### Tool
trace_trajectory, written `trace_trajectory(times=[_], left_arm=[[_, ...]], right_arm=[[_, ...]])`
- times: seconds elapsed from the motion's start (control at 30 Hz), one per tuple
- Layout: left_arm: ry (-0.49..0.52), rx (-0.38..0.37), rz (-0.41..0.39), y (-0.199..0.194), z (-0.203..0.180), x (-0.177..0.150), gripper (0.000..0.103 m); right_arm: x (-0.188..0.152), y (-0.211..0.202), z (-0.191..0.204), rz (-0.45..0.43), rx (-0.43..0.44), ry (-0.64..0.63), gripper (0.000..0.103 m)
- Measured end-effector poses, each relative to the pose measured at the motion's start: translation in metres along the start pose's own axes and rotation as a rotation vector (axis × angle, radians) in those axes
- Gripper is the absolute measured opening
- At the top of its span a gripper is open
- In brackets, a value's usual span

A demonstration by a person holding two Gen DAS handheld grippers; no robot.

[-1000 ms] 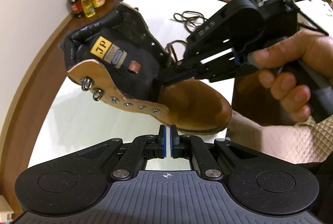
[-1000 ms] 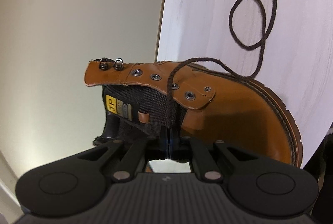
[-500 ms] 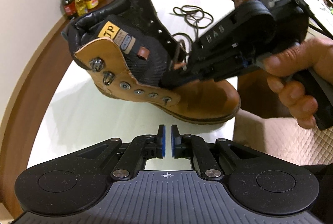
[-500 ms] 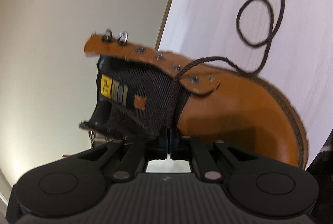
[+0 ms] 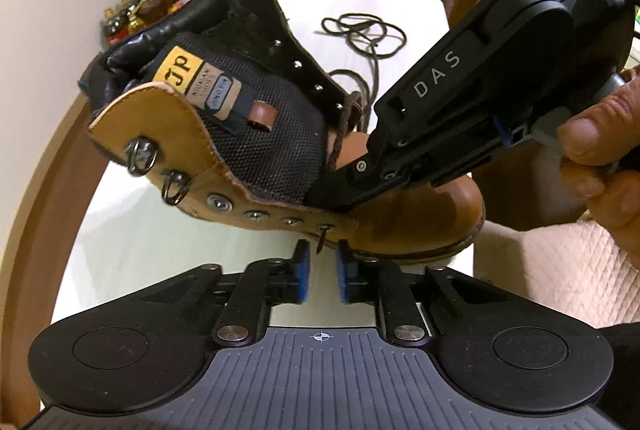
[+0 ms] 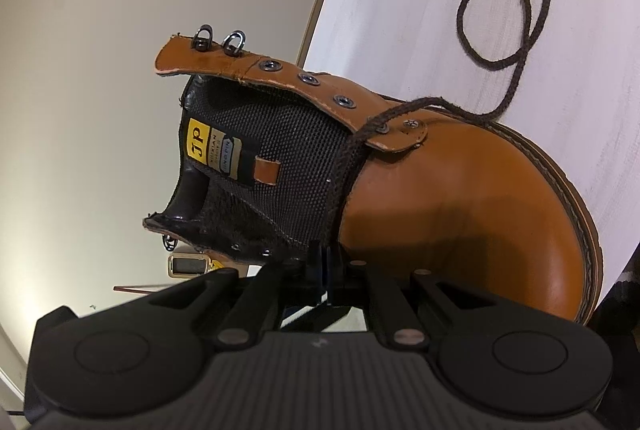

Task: Lace up shoes with both hands
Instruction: 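Pull the lace through the eyelet with the left tool and open it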

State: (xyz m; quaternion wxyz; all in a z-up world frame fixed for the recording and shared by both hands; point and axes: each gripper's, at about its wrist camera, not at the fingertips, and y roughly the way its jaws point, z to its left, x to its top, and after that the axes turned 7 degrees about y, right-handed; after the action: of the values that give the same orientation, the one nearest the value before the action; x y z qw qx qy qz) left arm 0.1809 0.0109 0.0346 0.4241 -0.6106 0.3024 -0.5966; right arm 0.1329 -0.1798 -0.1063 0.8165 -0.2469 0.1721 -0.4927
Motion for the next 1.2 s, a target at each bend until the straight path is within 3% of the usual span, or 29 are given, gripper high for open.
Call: trace_trajectory(times=[0.13, 0.3, 0.6, 0.83, 1.0, 1.2], left_arm=[[0.011, 0.014, -0.015, 0.0, -0.004, -0.001, 0.002], [-0.021, 0.029, 0.045, -0.011, -0.012, -0.024, 0.002], [-0.124, 0.15, 0.436, -0.05, -0.006, -0.15, 0.002], [-0.144, 0.252, 0.613, -0.075, 0.004, -0.207, 0.002], [-0.091, 0.278, 0.578, -0.084, 0.005, -0.199, 0.002], [0.051, 0.262, 0.466, -0.061, -0.017, -0.146, 0.002]], right_arm=[[0.001, 0.003, 0.002, -0.001, 0.0, -0.002, 0.003], [0.005, -0.006, 0.005, -0.026, -0.003, -0.004, 0.009], [0.009, -0.048, -0.002, -0.149, -0.077, -0.002, 0.014], [0.015, -0.093, -0.025, -0.23, -0.124, 0.0, 0.014], [0.016, -0.102, -0.025, -0.3, -0.147, -0.007, 0.014], [0.043, -0.12, -0.014, -0.372, -0.205, -0.118, 0.015]])
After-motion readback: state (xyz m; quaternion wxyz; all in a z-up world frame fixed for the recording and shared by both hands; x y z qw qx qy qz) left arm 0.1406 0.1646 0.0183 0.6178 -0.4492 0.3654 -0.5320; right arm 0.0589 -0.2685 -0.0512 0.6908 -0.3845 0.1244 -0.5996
